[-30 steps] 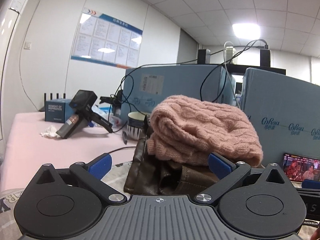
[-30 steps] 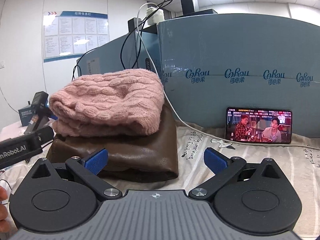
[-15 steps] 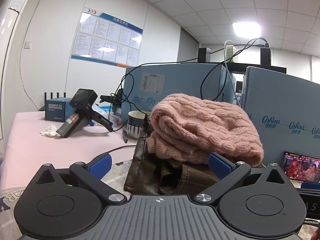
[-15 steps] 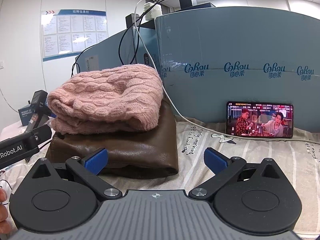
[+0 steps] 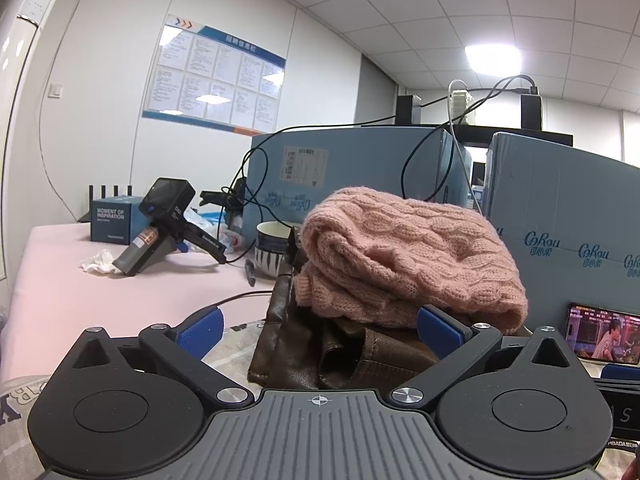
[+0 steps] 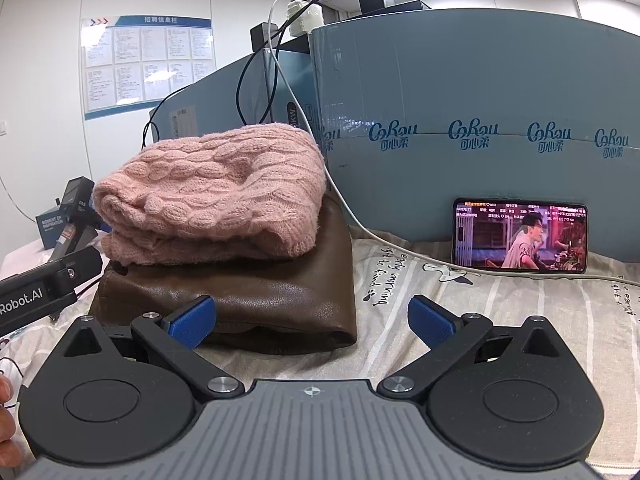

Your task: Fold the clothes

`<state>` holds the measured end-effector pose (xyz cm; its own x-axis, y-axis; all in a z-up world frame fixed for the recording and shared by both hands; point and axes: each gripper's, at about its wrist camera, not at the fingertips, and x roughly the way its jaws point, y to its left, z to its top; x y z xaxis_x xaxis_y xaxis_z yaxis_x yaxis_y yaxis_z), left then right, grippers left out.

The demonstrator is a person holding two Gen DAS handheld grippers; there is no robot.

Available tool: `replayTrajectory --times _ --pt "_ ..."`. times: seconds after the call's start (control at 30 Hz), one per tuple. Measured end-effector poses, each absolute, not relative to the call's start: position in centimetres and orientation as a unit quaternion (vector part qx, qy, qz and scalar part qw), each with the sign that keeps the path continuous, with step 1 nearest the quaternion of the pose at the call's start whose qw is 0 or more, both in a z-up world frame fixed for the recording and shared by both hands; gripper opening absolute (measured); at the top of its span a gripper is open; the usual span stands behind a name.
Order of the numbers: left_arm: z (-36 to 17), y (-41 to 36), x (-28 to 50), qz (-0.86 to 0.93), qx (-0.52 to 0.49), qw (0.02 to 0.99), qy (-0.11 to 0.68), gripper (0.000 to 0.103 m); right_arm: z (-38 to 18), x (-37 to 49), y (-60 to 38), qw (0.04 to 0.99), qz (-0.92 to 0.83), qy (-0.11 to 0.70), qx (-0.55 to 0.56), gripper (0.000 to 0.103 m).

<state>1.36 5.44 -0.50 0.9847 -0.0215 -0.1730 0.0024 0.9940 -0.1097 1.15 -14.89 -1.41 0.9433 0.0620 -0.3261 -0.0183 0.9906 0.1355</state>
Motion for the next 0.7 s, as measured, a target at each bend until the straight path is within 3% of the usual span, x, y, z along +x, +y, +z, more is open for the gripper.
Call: replayTrajectory --times 0.7 --pt "-0.54 5.4 1.48 -0.005 -0.055 0.995 0.089 0.103 -1.45 1.19 -14.84 0.983 0.02 0.173 0.065 0.103"
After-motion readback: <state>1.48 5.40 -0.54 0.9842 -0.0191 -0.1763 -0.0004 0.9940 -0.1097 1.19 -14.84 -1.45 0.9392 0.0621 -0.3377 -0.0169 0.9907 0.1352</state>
